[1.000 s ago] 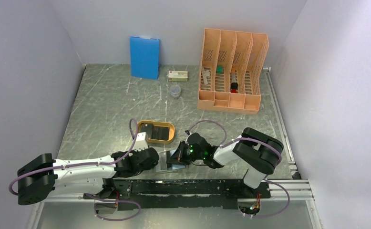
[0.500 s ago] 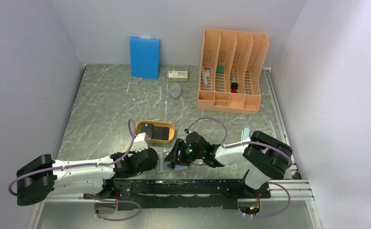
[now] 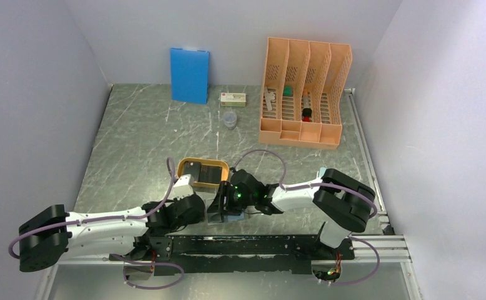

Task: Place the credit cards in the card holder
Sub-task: Insert the credit card into the card holder, then close the card holder.

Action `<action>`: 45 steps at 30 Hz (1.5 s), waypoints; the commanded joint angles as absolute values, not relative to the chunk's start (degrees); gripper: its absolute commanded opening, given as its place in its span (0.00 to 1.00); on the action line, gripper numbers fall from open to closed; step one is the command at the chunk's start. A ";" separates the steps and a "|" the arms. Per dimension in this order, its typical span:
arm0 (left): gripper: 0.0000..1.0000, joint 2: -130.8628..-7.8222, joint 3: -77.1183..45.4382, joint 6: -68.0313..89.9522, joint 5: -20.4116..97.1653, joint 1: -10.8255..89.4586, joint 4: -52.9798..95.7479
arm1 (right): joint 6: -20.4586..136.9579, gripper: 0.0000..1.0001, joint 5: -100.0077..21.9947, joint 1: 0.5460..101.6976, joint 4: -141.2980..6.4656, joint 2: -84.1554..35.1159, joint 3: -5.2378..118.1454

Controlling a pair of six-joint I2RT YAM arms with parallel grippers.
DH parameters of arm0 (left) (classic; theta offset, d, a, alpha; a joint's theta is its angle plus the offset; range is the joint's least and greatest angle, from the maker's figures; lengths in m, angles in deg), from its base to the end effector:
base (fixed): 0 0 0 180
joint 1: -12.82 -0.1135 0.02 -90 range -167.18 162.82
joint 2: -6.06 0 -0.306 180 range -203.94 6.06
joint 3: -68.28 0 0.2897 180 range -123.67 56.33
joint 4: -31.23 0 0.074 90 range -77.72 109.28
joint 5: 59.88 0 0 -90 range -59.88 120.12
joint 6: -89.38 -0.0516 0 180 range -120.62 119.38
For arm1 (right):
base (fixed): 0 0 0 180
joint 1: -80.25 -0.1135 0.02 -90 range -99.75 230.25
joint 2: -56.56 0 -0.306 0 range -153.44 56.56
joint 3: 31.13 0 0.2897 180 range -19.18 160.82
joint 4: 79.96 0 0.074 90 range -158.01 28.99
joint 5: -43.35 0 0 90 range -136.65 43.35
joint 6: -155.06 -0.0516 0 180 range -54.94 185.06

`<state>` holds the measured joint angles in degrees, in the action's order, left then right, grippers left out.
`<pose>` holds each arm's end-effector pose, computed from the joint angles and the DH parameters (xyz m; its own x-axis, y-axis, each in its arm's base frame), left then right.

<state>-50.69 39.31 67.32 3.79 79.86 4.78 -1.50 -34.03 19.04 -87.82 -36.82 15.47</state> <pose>0.0908 -0.1557 0.1368 -0.7900 -0.2647 -0.5531 -0.0214 0.9134 -0.4066 0.1506 0.2974 0.1297 -0.9801 0.0755 -0.1836 -0.0952 0.6328 0.7684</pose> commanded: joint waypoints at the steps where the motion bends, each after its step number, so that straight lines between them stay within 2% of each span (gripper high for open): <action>1: 0.05 -49.94 42.15 67.86 10.12 80.05 6.23 | 1.66 0.55 -37.44 16.70 -81.15 -39.75 19.35; 8: 0.05 -47.01 42.67 69.72 7.52 80.05 1.48 | 7.27 0.69 -46.44 15.28 -65.00 -35.16 25.59; 12: 0.05 -45.75 43.17 70.06 6.94 80.05 0.85 | 9.32 0.72 -52.84 15.22 -57.07 -31.73 27.51; 21: 0.05 -44.63 41.66 69.53 5.87 80.05 -1.63 | 11.90 0.74 -57.93 15.30 -50.55 -24.88 28.02; 26: 0.05 -42.45 40.58 69.33 4.00 80.05 -5.61 | 17.78 0.68 -65.25 16.11 -45.83 -20.10 26.50; 35: 0.05 -40.99 40.33 68.87 3.88 80.11 -6.43 | 21.55 0.70 -68.16 17.41 -45.86 -27.99 27.59; 39: 0.05 -42.23 40.10 68.17 4.95 80.01 -5.10 | 21.43 0.62 -70.75 18.24 -44.74 -31.80 28.97; 45: 0.05 -43.18 40.64 65.06 6.92 79.97 -0.90 | 21.65 0.26 -71.07 19.40 -45.57 -30.14 26.95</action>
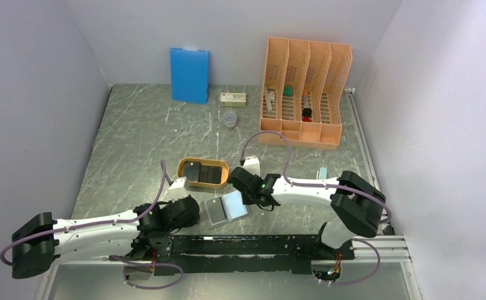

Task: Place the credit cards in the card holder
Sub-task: Close the card holder.

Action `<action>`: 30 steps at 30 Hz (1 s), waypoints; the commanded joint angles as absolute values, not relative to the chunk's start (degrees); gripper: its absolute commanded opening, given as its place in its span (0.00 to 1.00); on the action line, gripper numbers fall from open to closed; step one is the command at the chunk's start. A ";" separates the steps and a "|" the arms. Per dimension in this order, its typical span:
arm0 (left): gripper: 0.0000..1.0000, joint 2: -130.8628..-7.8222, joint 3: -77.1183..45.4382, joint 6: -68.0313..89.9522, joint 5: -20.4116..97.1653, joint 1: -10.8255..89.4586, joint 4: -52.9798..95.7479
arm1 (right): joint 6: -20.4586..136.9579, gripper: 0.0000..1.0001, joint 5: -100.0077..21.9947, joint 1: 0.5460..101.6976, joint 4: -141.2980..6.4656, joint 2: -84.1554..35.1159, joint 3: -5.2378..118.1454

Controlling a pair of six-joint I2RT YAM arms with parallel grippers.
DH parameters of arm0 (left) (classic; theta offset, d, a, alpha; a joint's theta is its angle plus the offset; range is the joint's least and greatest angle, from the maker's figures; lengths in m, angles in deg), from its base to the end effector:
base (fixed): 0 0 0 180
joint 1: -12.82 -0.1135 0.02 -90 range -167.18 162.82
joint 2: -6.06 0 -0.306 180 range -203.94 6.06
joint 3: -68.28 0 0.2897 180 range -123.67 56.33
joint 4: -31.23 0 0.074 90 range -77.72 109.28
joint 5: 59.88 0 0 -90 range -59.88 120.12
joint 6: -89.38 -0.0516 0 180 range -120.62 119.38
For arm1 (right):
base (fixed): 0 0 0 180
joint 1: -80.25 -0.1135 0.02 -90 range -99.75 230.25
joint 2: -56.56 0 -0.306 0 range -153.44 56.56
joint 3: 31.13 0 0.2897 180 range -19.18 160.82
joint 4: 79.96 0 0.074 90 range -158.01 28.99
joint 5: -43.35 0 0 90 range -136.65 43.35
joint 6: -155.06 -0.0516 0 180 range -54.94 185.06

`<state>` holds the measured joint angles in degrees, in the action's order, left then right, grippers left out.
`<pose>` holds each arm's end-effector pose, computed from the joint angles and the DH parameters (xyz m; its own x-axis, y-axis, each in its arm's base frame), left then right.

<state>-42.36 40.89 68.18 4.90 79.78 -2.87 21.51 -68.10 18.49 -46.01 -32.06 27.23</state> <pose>0.0814 -0.1352 0.1394 -0.8034 -0.2661 -0.5327 -0.0328 0.9130 -0.4066 0.1661 0.2694 0.1636 -0.8218 -0.1749 -0.5422 -0.2462 0.9673 0.0611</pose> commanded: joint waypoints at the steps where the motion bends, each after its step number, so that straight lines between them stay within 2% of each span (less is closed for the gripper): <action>1: 0.05 -43.57 40.75 64.41 7.32 80.01 0.21 | 21.73 0.18 -71.16 19.44 -45.66 -29.09 26.52; 4: 0.05 -45.96 40.59 62.21 8.43 79.97 3.73 | 22.05 0.02 -71.10 19.50 -45.48 -25.39 25.11; 5: 0.05 -47.10 40.21 61.49 8.70 79.97 4.75 | 22.02 0.00 -70.91 19.51 -45.20 -24.08 24.67; 10: 0.05 -54.59 37.46 57.92 10.91 79.97 10.60 | 23.18 0.00 -66.94 19.51 -44.21 -14.35 22.21; 16: 0.05 -63.83 33.48 55.08 14.23 79.92 18.37 | 23.36 0.00 -55.14 19.44 -50.10 -5.92 19.33; 22: 0.05 -69.22 31.78 55.62 14.16 79.89 20.78 | 18.12 0.00 -45.27 19.42 -63.89 -10.20 14.01; 30: 0.05 -66.51 34.03 57.53 11.59 79.88 19.40 | 14.08 0.00 -40.31 19.02 -76.70 -21.24 14.62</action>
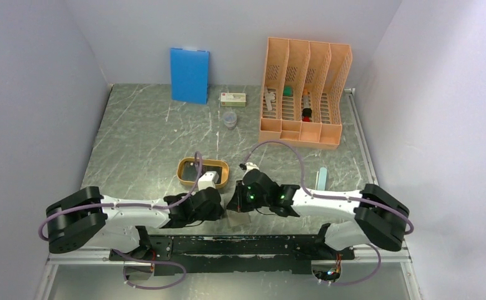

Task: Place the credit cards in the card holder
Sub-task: Close the card holder.

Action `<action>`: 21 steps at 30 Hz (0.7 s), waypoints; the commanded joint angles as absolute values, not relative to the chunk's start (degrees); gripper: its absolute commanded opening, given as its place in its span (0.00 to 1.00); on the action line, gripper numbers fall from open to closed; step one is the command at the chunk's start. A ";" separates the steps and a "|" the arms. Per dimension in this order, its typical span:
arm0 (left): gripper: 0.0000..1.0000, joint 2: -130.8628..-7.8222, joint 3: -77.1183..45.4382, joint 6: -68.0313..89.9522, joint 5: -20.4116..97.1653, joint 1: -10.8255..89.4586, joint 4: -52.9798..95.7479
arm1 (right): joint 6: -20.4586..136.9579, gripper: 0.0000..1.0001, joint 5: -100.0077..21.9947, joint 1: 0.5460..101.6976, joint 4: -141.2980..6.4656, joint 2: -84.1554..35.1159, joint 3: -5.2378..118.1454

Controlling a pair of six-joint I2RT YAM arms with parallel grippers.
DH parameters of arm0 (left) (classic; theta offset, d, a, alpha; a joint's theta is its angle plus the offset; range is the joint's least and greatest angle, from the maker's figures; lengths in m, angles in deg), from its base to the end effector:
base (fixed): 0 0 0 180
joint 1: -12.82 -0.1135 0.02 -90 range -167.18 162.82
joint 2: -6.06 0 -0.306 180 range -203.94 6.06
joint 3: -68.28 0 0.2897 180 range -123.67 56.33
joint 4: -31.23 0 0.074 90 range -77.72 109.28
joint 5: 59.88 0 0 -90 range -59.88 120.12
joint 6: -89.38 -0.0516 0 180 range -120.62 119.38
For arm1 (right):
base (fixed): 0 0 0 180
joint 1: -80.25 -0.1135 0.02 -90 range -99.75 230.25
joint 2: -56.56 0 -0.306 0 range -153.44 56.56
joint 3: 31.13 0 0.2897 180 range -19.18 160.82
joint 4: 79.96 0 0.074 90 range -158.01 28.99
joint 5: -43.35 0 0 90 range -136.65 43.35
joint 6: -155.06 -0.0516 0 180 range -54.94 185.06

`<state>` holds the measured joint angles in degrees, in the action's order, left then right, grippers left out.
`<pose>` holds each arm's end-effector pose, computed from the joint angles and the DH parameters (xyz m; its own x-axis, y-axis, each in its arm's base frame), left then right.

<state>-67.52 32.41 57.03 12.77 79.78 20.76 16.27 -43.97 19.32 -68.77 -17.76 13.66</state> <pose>0.1100 -0.2193 0.1380 -0.8324 -0.1032 -0.5445 0.1820 0.8772 -0.4444 0.1361 0.2498 0.1834 -0.8786 -0.0338 -0.4764 -0.3481 0.7283 0.5903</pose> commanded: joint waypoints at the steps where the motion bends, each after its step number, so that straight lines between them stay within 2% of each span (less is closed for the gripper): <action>1: 0.05 -66.31 34.08 57.68 11.41 79.88 19.37 | 14.09 0.00 -40.26 18.93 -76.59 -21.86 15.06; 2: 0.05 -66.08 34.21 57.97 11.23 79.88 18.16 | 14.09 0.06 -40.24 18.84 -76.40 -21.95 15.37; 4: 0.05 -65.45 34.53 58.74 10.55 79.88 16.51 | 14.21 0.35 -40.64 18.81 -75.31 -21.09 15.77; 5: 0.05 -65.05 34.72 59.10 10.27 79.88 15.89 | 14.37 0.44 -41.00 18.80 -74.47 -20.29 15.86; 7: 0.05 -63.96 35.13 59.87 9.34 79.89 14.28 | 14.86 0.57 -41.93 18.74 -71.76 -18.37 16.47; 11: 0.06 -61.17 36.28 61.03 7.68 79.88 12.46 | 17.11 0.65 -44.17 18.73 -63.01 -13.54 19.11; 15: 0.06 -58.84 36.41 61.34 7.12 79.88 11.22 | 19.71 0.67 -49.41 18.71 -52.99 -7.00 20.88; 19: 0.06 -57.33 35.91 61.46 6.17 79.88 9.34 | 20.11 0.66 -55.08 18.77 -46.34 0.21 19.21; 21: 0.06 -56.55 35.97 61.60 6.02 79.88 8.80 | 19.91 0.60 -56.59 18.86 -45.54 2.52 16.64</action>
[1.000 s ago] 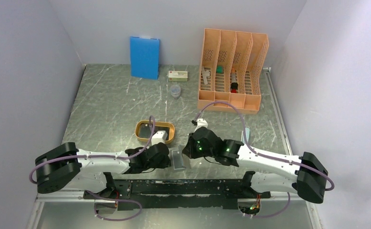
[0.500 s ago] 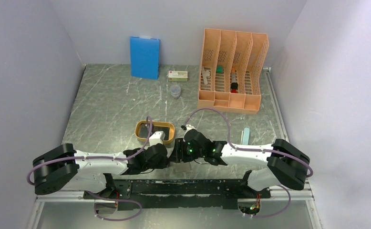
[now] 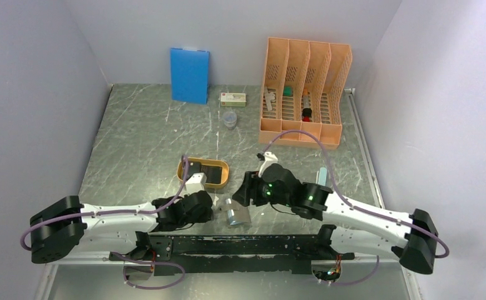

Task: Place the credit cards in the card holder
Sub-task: Close the card holder.

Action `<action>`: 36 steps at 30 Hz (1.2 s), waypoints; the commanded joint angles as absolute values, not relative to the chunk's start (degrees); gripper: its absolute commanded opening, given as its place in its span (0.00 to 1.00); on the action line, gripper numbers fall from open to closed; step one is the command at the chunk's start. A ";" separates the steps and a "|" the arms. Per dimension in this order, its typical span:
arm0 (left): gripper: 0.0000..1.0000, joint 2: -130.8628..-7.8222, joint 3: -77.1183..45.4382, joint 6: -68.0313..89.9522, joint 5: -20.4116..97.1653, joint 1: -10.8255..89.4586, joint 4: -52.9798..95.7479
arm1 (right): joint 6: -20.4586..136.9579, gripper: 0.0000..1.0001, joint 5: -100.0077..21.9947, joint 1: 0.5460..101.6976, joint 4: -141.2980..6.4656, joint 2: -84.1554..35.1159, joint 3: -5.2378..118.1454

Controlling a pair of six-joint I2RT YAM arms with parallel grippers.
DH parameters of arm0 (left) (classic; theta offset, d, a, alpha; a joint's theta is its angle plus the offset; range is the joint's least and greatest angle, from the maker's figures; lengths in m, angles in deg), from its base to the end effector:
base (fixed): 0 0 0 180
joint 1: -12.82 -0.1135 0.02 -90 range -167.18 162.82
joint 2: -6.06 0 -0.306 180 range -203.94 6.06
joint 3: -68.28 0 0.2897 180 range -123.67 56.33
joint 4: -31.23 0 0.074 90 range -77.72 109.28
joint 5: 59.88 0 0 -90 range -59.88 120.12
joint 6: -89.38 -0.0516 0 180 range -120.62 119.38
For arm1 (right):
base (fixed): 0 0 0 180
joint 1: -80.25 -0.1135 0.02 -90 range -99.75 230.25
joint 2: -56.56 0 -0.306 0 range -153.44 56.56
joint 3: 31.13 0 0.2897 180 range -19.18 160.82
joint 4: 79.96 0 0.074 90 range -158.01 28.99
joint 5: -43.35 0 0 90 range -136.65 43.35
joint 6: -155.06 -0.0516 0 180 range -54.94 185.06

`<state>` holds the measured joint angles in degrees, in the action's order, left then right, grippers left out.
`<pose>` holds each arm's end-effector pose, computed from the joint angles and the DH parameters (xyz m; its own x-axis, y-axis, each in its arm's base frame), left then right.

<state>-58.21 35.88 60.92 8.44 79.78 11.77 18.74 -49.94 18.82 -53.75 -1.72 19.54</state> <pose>0.0995 -0.1852 0.1410 -0.8180 -0.1641 -0.5513 0.0958 0.9062 -0.4119 0.1224 0.2186 0.2656 -0.8014 0.0380 -0.5969 -0.3973 0.7122 0.5788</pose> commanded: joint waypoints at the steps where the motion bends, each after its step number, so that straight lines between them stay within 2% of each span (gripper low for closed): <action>1: 0.06 -56.11 36.06 61.68 5.98 79.88 8.63 | 19.73 0.53 -56.67 18.84 -45.88 2.92 15.28; 3: 0.06 -55.31 36.62 61.70 6.11 79.88 8.93 | 19.56 0.37 -55.08 18.88 -47.96 1.82 13.02; 5: 0.06 -54.91 37.14 61.34 6.64 79.88 9.84 | 19.48 0.28 -51.80 18.72 -51.50 -0.54 11.98; 7: 0.06 -55.04 37.61 61.21 7.26 79.88 10.55 | 18.78 0.23 -49.22 18.38 -56.31 -2.94 11.49; 11: 0.06 -55.95 37.72 61.59 7.71 79.88 10.28 | 18.32 0.20 -47.60 17.51 -61.63 -11.38 12.92; 16: 0.05 -55.46 38.07 61.81 7.22 79.88 8.97 | 19.33 0.19 -47.00 15.64 -64.00 -21.91 16.47; 21: 0.05 -52.44 37.65 63.05 5.16 79.88 4.11 | 18.74 0.25 -48.01 14.69 -63.11 -28.07 18.50; 31: 0.06 -40.42 30.22 61.56 4.32 79.97 -4.67 | 17.34 0.28 -50.06 14.28 -62.64 -32.41 18.35; 36: 0.09 -41.08 29.59 56.81 7.68 79.97 4.82 | 17.09 0.28 -49.94 14.33 -63.31 -33.51 18.19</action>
<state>-40.26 30.48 61.16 5.91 79.78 -1.56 16.95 -47.49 14.65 -67.39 -30.29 19.71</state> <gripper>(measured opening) 0.082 0.280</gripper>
